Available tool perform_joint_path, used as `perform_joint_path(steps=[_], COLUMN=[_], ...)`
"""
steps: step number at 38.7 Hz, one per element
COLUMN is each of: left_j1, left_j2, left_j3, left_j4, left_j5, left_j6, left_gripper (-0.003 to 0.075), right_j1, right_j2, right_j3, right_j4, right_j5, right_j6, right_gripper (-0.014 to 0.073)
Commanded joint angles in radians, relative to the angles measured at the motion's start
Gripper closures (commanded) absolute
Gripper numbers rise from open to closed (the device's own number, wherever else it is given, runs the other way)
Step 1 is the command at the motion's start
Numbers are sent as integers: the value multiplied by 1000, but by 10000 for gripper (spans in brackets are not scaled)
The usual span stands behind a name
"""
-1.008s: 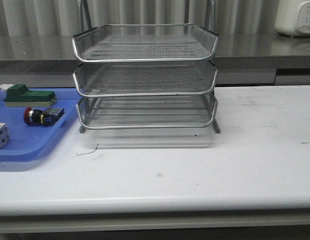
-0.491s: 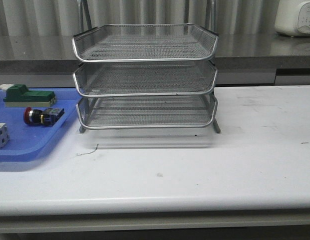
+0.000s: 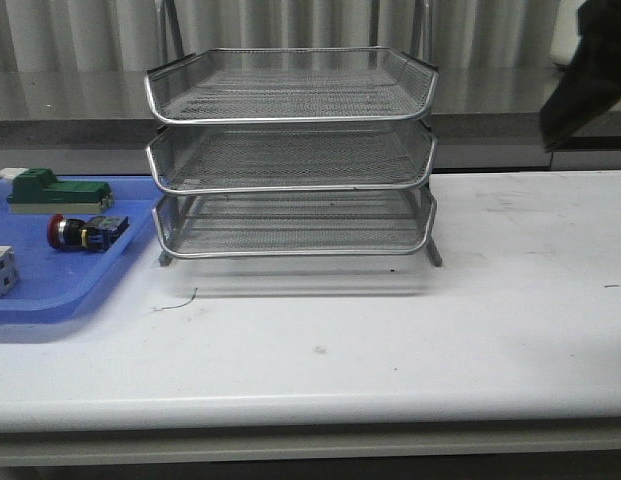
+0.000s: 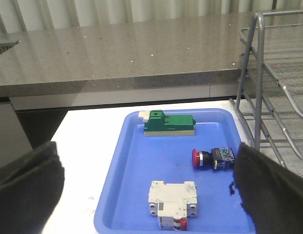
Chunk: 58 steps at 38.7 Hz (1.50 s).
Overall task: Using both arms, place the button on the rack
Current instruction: 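Reach the right gripper to the middle mesh tier and grip its rim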
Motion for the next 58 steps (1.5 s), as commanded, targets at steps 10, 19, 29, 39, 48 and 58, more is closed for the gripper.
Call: perform_joint_path(steps=[10, 19, 29, 39, 48, 58], left_j1=[2, 2, 2, 2, 2, 2], left_j2=[10, 10, 10, 10, 10, 10], left_j3=[-29, -29, -29, -29, -29, -29], left_j4=[-1, -1, -1, -1, -1, -1], left_j5=[-77, -77, -77, -77, -77, -77], left_j6=[-7, -7, -7, -7, -7, -7], left_gripper=[48, 48, 48, 48, 48, 48], right_j1=[15, 15, 15, 15, 15, 15], right_j2=[248, 374, 432, 435, 505, 515], right_j3=[-188, -198, -199, -202, -275, -278], right_j4=[697, 1009, 1141, 1257, 1277, 1279], right_j5=[133, 186, 246, 248, 325, 319], right_j6=[-597, -845, -945, -1017, -1015, -1006], right_gripper=[-58, -43, 210, 236, 237, 372])
